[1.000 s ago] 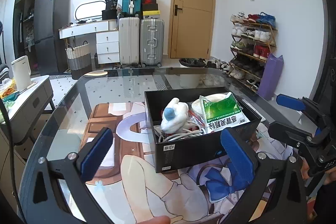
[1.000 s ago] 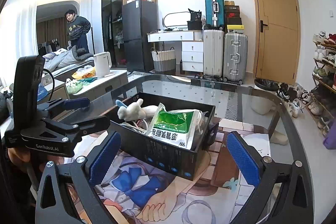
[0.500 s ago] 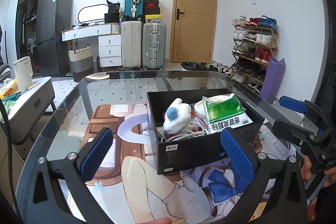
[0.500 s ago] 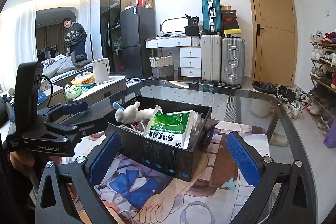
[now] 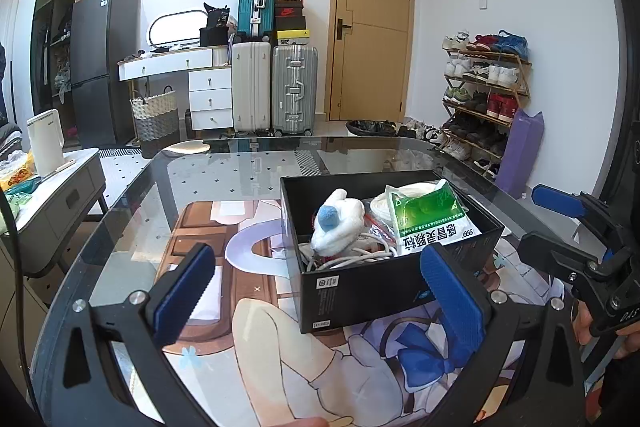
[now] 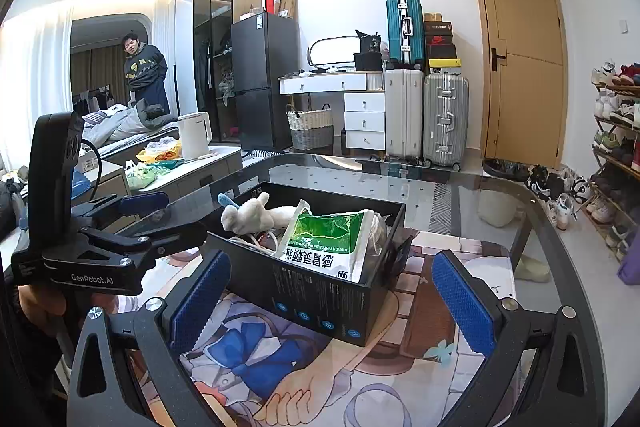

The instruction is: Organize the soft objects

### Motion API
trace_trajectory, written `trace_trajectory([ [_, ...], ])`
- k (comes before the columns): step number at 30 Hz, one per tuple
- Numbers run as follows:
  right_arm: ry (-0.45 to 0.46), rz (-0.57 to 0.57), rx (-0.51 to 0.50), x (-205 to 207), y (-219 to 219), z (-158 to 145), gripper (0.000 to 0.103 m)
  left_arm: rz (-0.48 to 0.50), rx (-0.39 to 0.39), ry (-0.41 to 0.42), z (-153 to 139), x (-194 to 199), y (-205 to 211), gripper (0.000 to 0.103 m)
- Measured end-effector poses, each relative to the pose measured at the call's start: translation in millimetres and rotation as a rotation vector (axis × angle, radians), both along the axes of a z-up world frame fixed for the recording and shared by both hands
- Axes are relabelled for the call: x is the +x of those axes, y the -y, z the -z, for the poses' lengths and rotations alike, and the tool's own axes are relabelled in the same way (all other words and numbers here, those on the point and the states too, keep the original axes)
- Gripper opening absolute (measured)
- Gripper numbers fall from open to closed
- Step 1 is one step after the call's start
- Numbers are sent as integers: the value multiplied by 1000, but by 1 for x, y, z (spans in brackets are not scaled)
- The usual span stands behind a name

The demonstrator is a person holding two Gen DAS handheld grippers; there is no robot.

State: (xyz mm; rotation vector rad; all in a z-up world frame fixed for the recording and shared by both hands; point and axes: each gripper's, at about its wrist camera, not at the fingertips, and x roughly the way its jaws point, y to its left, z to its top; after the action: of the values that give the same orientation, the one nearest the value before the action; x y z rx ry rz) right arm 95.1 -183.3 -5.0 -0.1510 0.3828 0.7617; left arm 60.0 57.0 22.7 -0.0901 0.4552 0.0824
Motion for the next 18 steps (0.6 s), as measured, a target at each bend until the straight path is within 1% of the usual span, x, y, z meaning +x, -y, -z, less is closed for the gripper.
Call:
trace_trajectory([
  [18, 0, -3, 10, 0, 1, -2, 102, 1, 12, 10, -1, -1, 2, 103],
])
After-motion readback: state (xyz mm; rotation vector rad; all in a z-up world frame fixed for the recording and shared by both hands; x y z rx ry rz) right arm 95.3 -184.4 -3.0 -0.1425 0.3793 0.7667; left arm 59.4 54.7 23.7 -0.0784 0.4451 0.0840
